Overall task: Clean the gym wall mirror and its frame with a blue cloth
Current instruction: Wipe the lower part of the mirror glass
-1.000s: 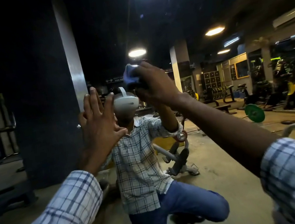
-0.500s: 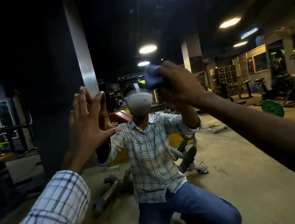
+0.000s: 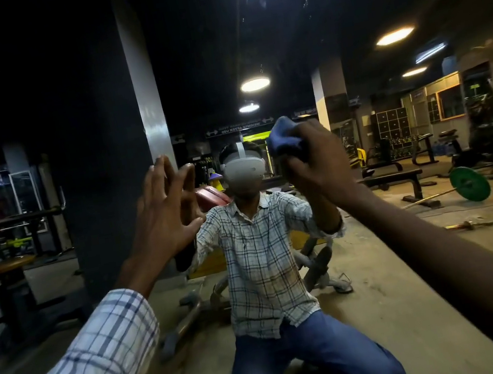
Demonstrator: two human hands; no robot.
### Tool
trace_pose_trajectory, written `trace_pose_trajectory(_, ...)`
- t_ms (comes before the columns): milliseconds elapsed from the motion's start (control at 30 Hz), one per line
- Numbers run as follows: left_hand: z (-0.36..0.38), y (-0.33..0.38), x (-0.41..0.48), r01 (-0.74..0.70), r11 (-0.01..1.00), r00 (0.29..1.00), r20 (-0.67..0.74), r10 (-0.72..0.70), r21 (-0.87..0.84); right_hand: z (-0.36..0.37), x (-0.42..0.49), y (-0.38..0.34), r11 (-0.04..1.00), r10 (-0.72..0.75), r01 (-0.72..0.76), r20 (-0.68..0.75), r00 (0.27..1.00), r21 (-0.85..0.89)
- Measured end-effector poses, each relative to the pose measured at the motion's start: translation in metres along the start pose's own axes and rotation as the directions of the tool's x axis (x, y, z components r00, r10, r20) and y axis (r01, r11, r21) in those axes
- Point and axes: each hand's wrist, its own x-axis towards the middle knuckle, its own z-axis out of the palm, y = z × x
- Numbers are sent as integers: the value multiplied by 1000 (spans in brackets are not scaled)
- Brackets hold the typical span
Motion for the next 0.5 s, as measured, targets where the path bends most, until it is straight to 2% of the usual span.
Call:
trace_pose_trajectory(33,3,5,0,-10,1000,1000,-9,10,-4,3,-8,-1,999,22,-20,-33,999,32)
trace_pose_trajectory(67,5,10,0,-21,1000,1000,-13,21,-6,7,-19,-4,999,-42,41,41,998,18)
trace_pose_trajectory(100,7,16,1,-36,999,999,-16,36,-8,11,-29,-7,987,-158,161,196,968,0)
trace_pose_trajectory(167,11,28,4,-62,998,998,-19,62,-15,7,-45,-7,939,-300,344,514,804,11)
trace_pose_trajectory(200,12,34,5,-70,997,997,-14,70,-18,1,-46,-1,931,-302,365,572,763,4)
trace_pose_trajectory(233,14,39,6,-77,997,997,-12,77,-21,-6,-44,5,940,-283,342,550,786,-6)
trace_pose_trajectory(267,15,45,8,-83,996,997,-11,82,-23,-13,-42,13,960,-242,279,465,851,-10)
trace_pose_trajectory(333,18,55,11,-85,996,996,-13,85,-31,-27,-41,30,998,-70,70,167,983,3)
trace_pose_trajectory(367,20,60,13,-82,996,997,-14,82,-35,-32,-42,36,999,7,-9,51,999,36)
trace_pose_trajectory(400,22,66,14,-80,996,997,-13,79,-34,-34,-44,38,999,22,-23,23,999,42)
trace_pose_trajectory(433,26,72,15,-81,996,997,-10,80,-27,-34,-46,39,999,-38,37,90,995,13)
trace_pose_trajectory(467,30,77,15,-84,996,996,-9,84,-20,-35,-49,39,990,-132,141,230,964,-23)
trace_pose_trajectory(500,33,82,16,-86,996,996,-17,86,-13,-38,-52,40,969,-209,242,372,904,-45)
